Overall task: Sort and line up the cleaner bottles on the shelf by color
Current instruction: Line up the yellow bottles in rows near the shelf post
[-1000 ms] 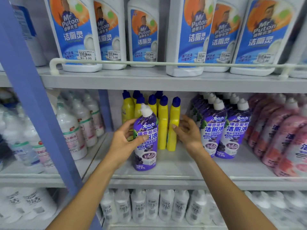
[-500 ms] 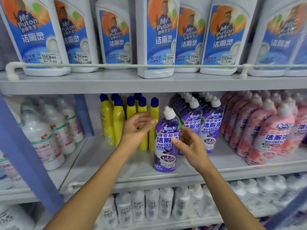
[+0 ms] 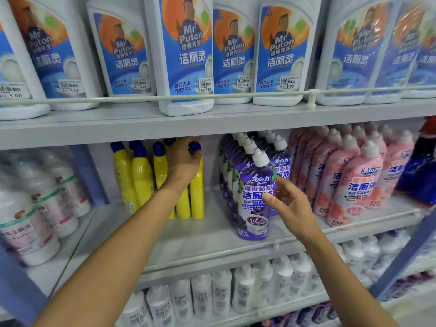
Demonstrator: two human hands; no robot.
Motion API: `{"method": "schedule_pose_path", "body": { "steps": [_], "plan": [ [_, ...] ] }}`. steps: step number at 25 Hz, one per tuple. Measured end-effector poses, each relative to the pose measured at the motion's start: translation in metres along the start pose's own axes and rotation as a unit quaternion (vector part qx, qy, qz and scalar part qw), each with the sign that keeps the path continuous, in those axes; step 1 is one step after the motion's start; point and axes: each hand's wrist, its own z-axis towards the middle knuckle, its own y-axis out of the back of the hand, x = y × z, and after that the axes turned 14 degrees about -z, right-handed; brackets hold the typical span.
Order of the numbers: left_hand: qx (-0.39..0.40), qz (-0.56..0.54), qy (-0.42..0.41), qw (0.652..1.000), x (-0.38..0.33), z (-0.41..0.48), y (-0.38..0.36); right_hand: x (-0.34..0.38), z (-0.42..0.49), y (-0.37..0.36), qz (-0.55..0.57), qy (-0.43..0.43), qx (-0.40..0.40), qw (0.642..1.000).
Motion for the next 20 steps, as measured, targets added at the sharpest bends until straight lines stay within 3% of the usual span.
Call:
{"method": "schedule_pose_path", "body": {
  "steps": [8,13,17,20],
  "plan": [
    [0.026,-0.057,0.001,0.998,-0.004,-0.013,0.035,-0.003,0.007,0.002,-0.104,0.000,-0.056,0.993],
    [0.073,-0.120,0.017,0.990,-0.018,-0.032,0.044,-0.006,0.007,-0.004,-0.090,-0.018,-0.065,0.994],
    [0.046,-0.068,0.100,0.992,-0.004,-0.065,0.031,0.004,-0.005,-0.017,-0.093,-0.052,-0.124,0.987],
    [0.019,-0.099,0.127,0.987,0.004,-0.087,0.022,0.018,-0.009,-0.040,-0.117,-0.077,-0.154,0.978]
  ]
}}
